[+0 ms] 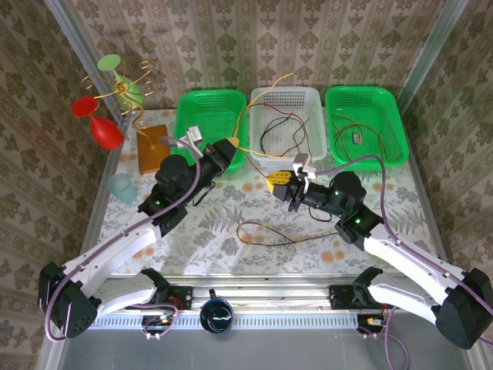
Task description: Untangle the cables
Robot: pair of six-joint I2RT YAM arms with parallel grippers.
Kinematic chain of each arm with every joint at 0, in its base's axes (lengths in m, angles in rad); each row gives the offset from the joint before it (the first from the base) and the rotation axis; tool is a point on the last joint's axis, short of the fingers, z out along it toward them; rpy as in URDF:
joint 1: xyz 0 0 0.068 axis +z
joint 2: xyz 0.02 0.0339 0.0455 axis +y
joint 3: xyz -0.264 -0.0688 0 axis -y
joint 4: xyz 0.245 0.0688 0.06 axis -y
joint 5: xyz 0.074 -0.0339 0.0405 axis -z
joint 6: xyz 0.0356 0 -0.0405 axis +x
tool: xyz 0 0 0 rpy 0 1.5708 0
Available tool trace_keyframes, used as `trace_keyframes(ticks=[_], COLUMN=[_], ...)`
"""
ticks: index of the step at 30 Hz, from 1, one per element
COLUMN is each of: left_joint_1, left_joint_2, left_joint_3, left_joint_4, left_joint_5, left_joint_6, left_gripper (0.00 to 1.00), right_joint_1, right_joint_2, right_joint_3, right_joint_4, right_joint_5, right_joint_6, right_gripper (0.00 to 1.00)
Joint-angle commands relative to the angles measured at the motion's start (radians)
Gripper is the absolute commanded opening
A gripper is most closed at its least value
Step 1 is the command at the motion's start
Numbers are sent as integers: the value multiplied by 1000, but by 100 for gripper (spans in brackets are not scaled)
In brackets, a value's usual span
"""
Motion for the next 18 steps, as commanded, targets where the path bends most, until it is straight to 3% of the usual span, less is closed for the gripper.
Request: trace_keyframes(ticks=[1,3,5,6,11,18], left_joint_1=[2,2,2,2,5,7], left_joint_2=[-25,-26,-31,-34,-54,-128], left_joint_3=[-8,-19,-36,-46,-89,-30], left_joint_4=[30,31,25,18,13,-216], left_joint_5=[-7,-9,-15,-21,-38,-53], left_joint_6=[3,23,51,55,102,294], left_gripper=[0,3,43,53,56,62], right_joint_1=[6,6,7,8,-1,-49], right_joint_2=[-2,-8,-19,-27,-52,-61], right_joint_3=[38,56,81,93,162,248], right_joint_4=[0,-49,-124,-167,-381,-557], right_joint_5=[14,16,20,26,42,35], right_joint_6=[-19,-49,-103,-135,-297,-427], right_gripper=[0,0,0,0,0,0])
